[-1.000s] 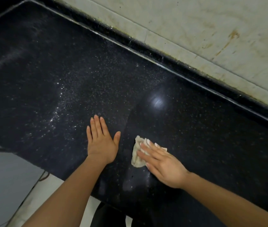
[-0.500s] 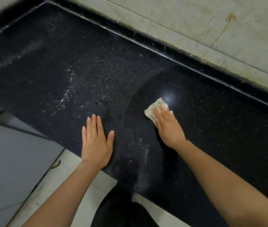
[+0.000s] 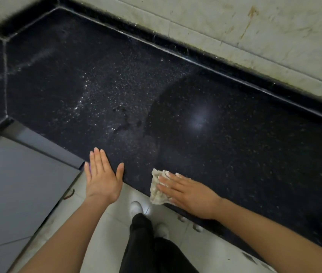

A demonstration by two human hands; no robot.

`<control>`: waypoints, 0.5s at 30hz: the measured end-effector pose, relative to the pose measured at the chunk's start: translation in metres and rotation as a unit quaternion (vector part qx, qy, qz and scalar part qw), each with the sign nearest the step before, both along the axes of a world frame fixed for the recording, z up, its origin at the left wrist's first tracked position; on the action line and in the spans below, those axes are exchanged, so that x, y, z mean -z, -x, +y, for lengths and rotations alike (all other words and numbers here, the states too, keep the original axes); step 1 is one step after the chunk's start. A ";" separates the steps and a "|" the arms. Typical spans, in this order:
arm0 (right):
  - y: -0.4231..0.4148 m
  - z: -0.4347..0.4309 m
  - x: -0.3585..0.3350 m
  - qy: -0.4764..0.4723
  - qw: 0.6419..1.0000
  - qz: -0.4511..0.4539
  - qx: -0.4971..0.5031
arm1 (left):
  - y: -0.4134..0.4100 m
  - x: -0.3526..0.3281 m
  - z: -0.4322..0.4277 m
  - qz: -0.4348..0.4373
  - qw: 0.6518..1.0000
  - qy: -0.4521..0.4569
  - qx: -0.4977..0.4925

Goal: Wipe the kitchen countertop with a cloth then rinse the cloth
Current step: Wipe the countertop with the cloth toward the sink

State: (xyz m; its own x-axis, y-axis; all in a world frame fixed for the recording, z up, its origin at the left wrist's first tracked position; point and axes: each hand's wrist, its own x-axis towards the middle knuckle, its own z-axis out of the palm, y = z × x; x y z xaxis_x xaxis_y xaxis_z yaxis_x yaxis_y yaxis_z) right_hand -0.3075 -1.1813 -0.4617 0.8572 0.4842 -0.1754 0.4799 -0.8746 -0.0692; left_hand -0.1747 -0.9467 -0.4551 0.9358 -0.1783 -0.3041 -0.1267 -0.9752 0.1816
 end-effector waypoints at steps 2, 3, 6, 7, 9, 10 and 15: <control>-0.023 -0.016 -0.001 0.003 0.999 0.005 0.043 | -0.002 0.000 0.000 0.009 1.000 0.000 -0.002; -0.041 -0.022 -0.002 0.011 0.995 0.020 0.094 | -0.003 0.001 0.000 0.012 1.000 -0.001 -0.003; -0.099 -0.031 -0.006 0.024 0.978 0.017 0.208 | -0.004 0.003 0.001 0.018 1.000 -0.007 -0.003; -0.117 -0.030 -0.004 0.015 0.970 0.025 0.240 | -0.004 0.004 0.001 0.019 1.000 -0.006 -0.002; -0.144 -0.020 -0.005 -0.035 0.944 0.055 0.323 | -0.004 0.004 0.002 0.018 1.000 -0.003 0.001; -0.151 -0.011 -0.003 -0.058 0.934 0.051 0.350 | -0.004 0.004 0.002 0.018 1.000 -0.001 0.003; -0.124 0.035 -0.006 -0.099 0.947 0.063 0.299 | -0.004 0.006 0.002 -0.003 1.000 0.023 0.008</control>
State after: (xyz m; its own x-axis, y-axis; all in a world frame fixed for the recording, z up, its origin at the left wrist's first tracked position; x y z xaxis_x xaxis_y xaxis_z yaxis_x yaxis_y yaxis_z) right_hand -0.1838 -1.1468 -0.4559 0.9671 -0.0469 -0.2502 -0.1196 -0.9513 -0.2840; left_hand -0.1705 -0.9443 -0.4613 0.9342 -0.2074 -0.2903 -0.1436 -0.9634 0.2264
